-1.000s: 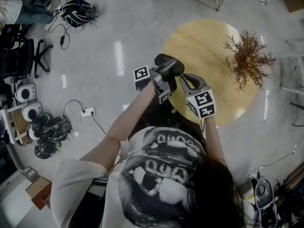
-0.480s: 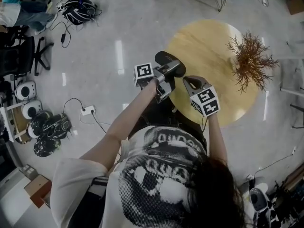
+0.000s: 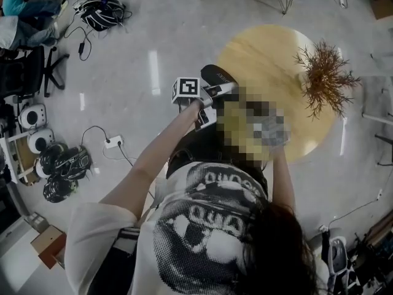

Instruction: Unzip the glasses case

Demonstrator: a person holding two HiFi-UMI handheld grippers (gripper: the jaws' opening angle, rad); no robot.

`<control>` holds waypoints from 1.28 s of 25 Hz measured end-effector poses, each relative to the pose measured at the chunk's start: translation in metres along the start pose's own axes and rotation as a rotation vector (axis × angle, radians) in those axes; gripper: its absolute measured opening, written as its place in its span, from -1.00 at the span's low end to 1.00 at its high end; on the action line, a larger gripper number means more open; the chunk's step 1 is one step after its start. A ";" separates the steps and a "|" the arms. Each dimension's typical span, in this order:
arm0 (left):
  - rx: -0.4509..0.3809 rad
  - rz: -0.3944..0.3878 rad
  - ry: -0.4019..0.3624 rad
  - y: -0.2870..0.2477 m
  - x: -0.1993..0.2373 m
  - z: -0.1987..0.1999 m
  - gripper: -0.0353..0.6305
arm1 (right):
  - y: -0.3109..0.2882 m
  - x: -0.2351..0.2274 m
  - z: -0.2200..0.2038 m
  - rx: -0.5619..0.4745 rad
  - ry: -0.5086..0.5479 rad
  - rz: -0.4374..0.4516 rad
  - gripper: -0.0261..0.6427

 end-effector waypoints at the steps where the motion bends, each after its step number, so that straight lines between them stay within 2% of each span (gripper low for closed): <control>1: 0.012 -0.003 -0.012 0.000 0.000 -0.001 -0.08 | 0.002 -0.002 -0.001 -0.006 -0.010 -0.005 -0.92; 4: 0.060 -0.019 -0.036 0.001 0.002 -0.006 -0.08 | 0.003 -0.009 -0.003 -0.015 -0.025 -0.020 -0.92; 8: 0.142 -0.087 -0.034 -0.003 0.006 -0.016 -0.08 | 0.008 -0.013 0.001 -0.008 0.017 -0.011 -0.92; 10: 0.218 -0.102 -0.084 -0.005 0.003 -0.019 -0.08 | 0.008 -0.014 0.005 -0.008 0.036 -0.008 -0.92; 14: 0.375 -0.072 -0.227 -0.010 -0.004 -0.021 -0.08 | 0.006 -0.016 0.011 0.019 0.088 -0.005 -0.92; 20: 0.500 -0.061 -0.284 -0.020 -0.007 -0.015 -0.08 | 0.009 -0.021 0.012 0.069 0.148 0.004 -0.92; 26: 0.619 -0.041 -0.314 -0.029 -0.004 -0.011 -0.08 | 0.005 -0.028 0.011 0.100 0.155 0.011 -0.92; 32: 0.791 -0.005 -0.415 -0.037 -0.006 -0.009 -0.08 | 0.002 -0.040 0.011 0.115 0.161 0.014 -0.92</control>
Point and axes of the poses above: the fingertips, and each gripper's own axes: y backward along the fingers, x to its left, z out of its top, the point moved 10 cm from there along y, backward along the fingers, and after that the axes turned 7 degrees about z, right-handed, at the moved point
